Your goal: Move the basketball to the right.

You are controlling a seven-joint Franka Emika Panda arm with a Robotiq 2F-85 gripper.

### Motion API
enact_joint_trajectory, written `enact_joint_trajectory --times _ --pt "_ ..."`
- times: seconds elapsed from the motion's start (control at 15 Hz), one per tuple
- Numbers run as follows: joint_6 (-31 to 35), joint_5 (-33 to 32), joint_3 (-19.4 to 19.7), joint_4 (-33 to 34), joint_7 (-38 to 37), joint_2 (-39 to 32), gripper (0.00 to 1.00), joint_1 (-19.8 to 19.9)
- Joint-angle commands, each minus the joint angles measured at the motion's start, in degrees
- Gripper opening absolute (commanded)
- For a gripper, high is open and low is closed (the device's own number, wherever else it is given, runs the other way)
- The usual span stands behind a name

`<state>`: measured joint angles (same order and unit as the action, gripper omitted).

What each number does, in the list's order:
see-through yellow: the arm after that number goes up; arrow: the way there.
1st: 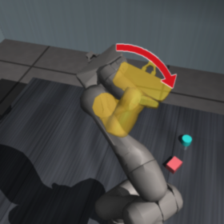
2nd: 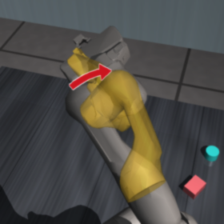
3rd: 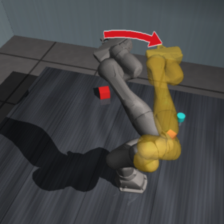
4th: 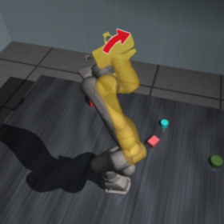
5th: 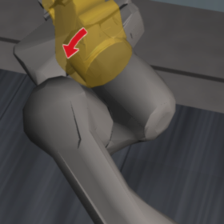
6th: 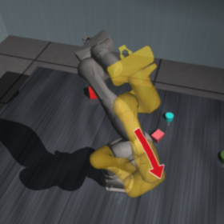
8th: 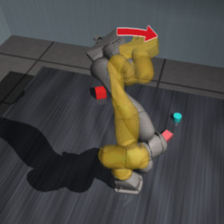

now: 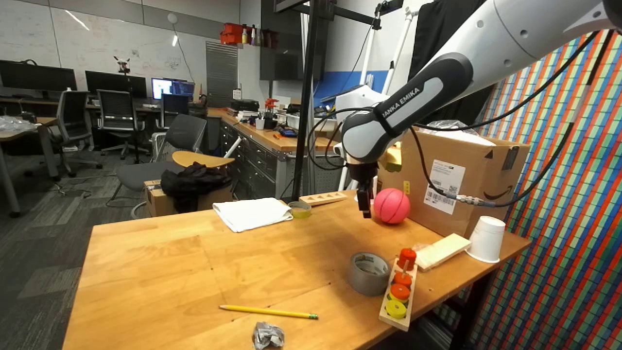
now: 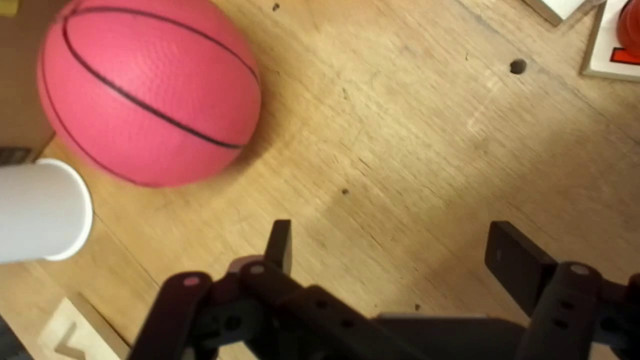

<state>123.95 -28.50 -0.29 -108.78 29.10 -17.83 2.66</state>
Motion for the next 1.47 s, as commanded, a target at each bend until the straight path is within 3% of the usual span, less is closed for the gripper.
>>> enact_joint_trajectory --times 0.0,0.47,0.73,1.4 --pt "-2.81 0.86 -1.77 2.12 10.16 -1.20 1.00 -0.69" --pt "-20.17 -17.18 0.35 5.13 9.14 -1.97 1.00 -4.70" --pt "-22.66 -28.49 -0.59 5.20 10.10 -1.90 1.00 -5.12" --pt "-21.82 -28.72 -1.74 3.94 9.14 -2.48 1.00 -4.62"
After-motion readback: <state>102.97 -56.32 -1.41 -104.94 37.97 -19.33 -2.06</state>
